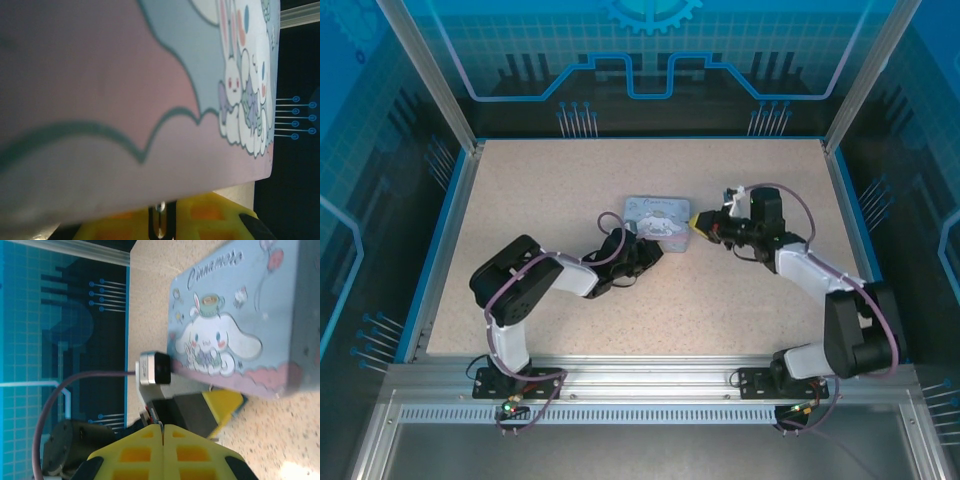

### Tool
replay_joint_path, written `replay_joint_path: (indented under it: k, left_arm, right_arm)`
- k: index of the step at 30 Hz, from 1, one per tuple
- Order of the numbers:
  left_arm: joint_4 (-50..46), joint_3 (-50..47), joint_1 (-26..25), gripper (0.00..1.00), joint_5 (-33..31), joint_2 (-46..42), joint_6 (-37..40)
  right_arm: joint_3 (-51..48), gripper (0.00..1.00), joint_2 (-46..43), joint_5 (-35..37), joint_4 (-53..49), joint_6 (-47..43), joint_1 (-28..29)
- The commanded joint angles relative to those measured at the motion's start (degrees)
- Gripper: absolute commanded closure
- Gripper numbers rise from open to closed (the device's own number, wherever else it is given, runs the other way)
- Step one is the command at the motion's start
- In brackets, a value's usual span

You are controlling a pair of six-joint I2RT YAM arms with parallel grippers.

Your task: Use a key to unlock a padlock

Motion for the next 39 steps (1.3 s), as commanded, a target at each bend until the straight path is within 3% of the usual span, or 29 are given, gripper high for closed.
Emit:
replay_joint_path:
  k: [1, 12, 24, 39]
  left_arm:
    - [2.0, -0.3, 0.3, 1.00, 1.7, -3.4, -2.6]
    - [4.1, -0.4, 0.2, 1.00, 4.7, -5.9, -8.0]
    - [27.4, -7.1, -1.1, 1.00, -1.6, -2.6, -18.5]
    - [27.2, -7.7, -2.8, 1.00, -3.9, -6.9, -19.3]
  right_arm:
    - [-5.5, 1.00, -4.0, 0.1, 2.6, 2.0, 0.9]
    - [-19.3, 1.00, -9.5, 5.5, 14.0, 10.6, 5.8]
    - [-22.9, 1.00, -19.4, 13.2, 16.2, 19.8, 8.8]
    - [-20.2, 1.00, -11.6, 16.2, 27.7, 26.9, 11.1]
